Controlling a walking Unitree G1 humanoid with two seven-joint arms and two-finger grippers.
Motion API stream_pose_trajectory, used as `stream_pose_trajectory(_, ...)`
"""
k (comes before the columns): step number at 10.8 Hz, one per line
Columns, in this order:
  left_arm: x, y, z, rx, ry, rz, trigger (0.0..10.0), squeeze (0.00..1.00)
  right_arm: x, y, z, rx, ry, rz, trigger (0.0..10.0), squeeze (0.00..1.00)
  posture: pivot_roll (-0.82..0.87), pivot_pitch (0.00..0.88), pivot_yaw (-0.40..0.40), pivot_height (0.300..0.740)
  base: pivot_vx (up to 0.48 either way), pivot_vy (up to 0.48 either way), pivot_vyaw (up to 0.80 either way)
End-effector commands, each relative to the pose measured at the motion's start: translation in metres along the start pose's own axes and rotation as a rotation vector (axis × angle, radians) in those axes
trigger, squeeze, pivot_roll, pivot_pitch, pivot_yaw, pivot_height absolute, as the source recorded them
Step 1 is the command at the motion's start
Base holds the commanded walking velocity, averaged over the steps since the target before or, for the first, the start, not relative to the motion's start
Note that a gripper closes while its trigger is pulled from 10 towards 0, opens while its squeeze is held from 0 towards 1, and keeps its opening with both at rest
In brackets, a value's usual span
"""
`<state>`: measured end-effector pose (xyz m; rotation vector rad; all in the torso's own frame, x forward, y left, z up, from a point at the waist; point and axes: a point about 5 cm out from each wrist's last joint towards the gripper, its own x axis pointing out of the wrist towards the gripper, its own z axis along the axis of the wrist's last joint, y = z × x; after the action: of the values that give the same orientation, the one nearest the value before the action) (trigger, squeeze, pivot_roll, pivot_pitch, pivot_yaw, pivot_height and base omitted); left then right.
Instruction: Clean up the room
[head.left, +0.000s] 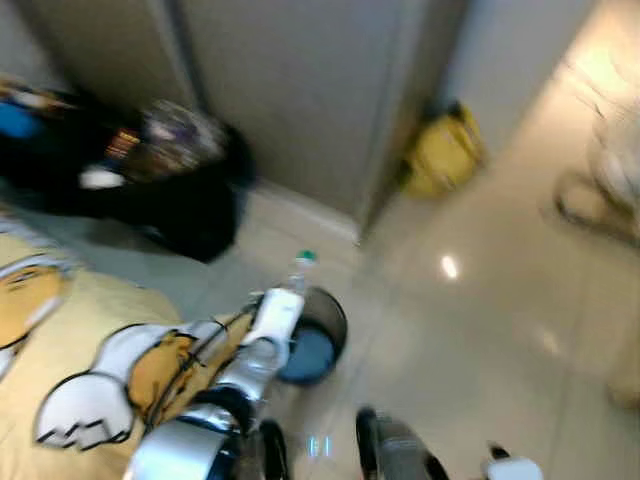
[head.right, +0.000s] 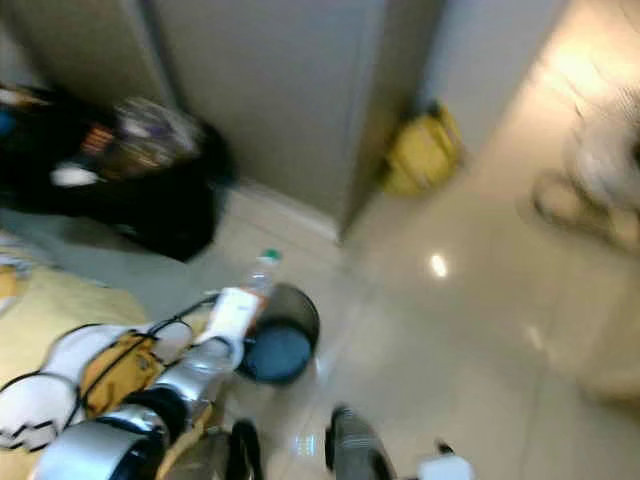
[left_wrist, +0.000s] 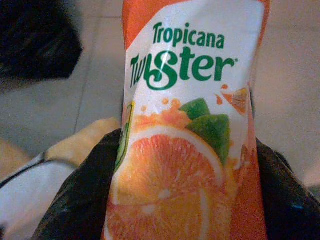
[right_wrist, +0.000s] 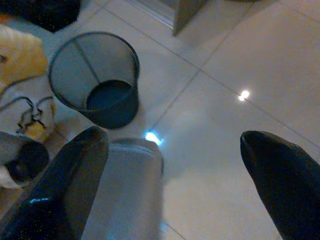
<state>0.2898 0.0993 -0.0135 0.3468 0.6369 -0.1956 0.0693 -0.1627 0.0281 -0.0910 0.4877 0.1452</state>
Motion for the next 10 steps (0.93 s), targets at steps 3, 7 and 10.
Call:
stream_pose_trajectory(3,0.001,-0.003,0.016,0.109,-0.065,0.040,10.0,1.00,-0.013,0.000,0.007,-0.014,0.020,-0.003,10.0,0.00,-0.41,0.379,0.042,0.736,0.000,0.000,0.00)
stream_pose_trajectory(7,0.002,0.008,0.015,0.370,-0.071,0.081,10.0,1.00,-0.007,0.003,0.010,-0.017,0.026,0.013,10.0,0.00,-0.39,0.358,0.046,0.736,0.000,0.000,0.00)
stream_pose_trajectory(10,-0.006,-0.004,-0.024,0.264,-0.015,-0.079,10.0,0.00,0.018,-0.005,0.017,-0.032,-0.013,0.022,10.0,0.00,-0.32,0.276,0.053,0.736,0.000,0.000,0.00)
